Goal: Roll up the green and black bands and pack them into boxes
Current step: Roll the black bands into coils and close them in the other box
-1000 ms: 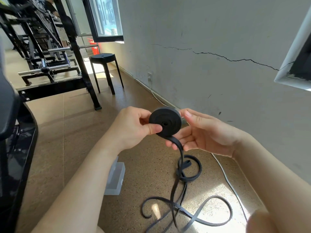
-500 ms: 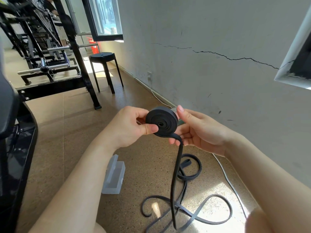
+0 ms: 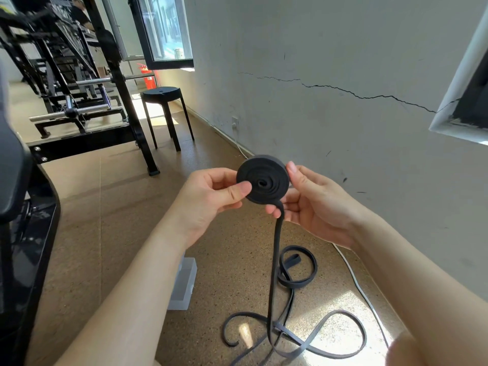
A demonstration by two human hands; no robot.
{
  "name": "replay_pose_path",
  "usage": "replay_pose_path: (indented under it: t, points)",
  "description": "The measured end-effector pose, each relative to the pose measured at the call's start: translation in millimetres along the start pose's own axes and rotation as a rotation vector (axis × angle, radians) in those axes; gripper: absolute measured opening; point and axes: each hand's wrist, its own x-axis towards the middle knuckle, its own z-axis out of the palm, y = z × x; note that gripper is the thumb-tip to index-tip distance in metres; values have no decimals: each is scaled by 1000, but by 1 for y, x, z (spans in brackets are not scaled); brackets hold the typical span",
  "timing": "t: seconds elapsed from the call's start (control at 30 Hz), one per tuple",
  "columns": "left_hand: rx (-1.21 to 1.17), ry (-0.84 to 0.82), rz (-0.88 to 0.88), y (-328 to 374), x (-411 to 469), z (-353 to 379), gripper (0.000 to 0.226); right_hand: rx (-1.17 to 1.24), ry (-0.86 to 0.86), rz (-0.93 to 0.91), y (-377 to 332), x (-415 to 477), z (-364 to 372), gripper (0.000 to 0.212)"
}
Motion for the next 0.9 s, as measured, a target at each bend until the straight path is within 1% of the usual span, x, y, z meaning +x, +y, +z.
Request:
replay_pose_path:
  t: [0.03,0.1,0.17,0.2,0.27,0.33,0.4,0.47,0.53,0.57,0.6,0.67,0.7,0.73,0.8,0.83,0.87,0.9]
  points:
    - [-136,0,-29,-1,0,4,28,60,-7,-4,0,1,0,73]
    - [-254,-21,-67,-3,1,12,28,164,-28,-7,1,1,1,74]
    - [-282,-18,-55,-6,3,19,28,219,-50,-8,1,1,2,75]
    - [-273,8,-34,-7,4,21,29,225,-58,-8,0,1,3,75]
    - [-207,77,14,-7,5,22,25,201,-69,-8,0,0,3,73]
    - [-131,111,67,-8,5,19,24,174,-86,-4,-1,-2,1,70]
    - [-101,105,95,-7,5,15,31,174,-119,-6,-1,-3,1,68]
    - [-159,80,80,-6,4,14,37,197,-145,-13,-1,-3,1,67]
    - [-291,30,31,-5,3,18,41,238,-158,-23,0,-3,2,68]
    - [-356,5,10,-5,3,21,39,263,-155,-28,1,-3,3,67]
    - [-410,-11,-5,-4,2,25,32,289,-148,-33,1,-2,4,67]
    - [-448,-4,-29,-2,1,32,18,325,-136,-39,1,-3,5,66]
    - [-409,15,-23,0,0,33,17,320,-130,-36,1,-3,5,66]
    - [-308,39,0,2,0,31,18,299,-123,-23,0,-4,5,66]
    - [47,88,72,4,0,21,20,204,-110,38,-3,-5,4,63]
    - [215,107,99,5,0,14,17,143,-111,79,-5,-6,2,61]
    - [332,111,105,6,0,8,15,86,-113,119,-6,-7,1,59]
    - [400,100,102,6,0,3,16,41,-111,149,-7,-7,0,59]
